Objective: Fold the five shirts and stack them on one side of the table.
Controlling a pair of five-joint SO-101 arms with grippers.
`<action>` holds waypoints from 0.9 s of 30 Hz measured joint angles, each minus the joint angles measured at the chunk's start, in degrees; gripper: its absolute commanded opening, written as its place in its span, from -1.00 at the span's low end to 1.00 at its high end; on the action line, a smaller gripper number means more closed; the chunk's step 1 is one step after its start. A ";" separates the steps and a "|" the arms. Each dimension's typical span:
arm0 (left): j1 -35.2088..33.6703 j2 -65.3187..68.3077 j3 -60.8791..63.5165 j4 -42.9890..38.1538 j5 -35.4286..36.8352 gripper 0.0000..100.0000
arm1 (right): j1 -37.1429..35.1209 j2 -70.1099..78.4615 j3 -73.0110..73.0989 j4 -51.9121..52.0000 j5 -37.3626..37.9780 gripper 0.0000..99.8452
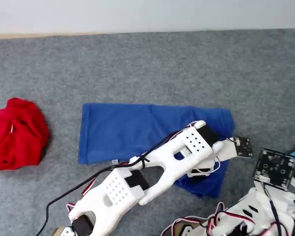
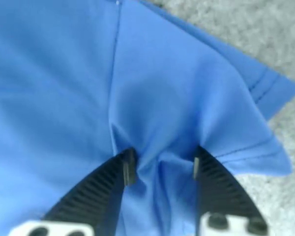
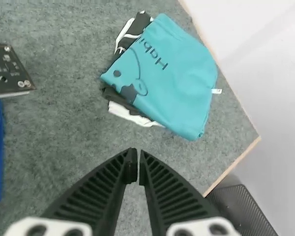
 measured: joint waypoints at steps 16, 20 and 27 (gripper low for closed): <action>1.85 12.75 -21.01 9.67 0.00 -0.99 | -0.09 0.00 0.00 -4.40 -0.79 -0.98; 1.93 12.84 -21.36 9.67 0.00 -0.99 | -0.09 0.00 0.09 -4.40 -0.79 -0.98; 1.93 12.84 -21.36 9.67 0.00 -0.99 | -0.09 0.00 0.09 -4.40 -0.79 -0.98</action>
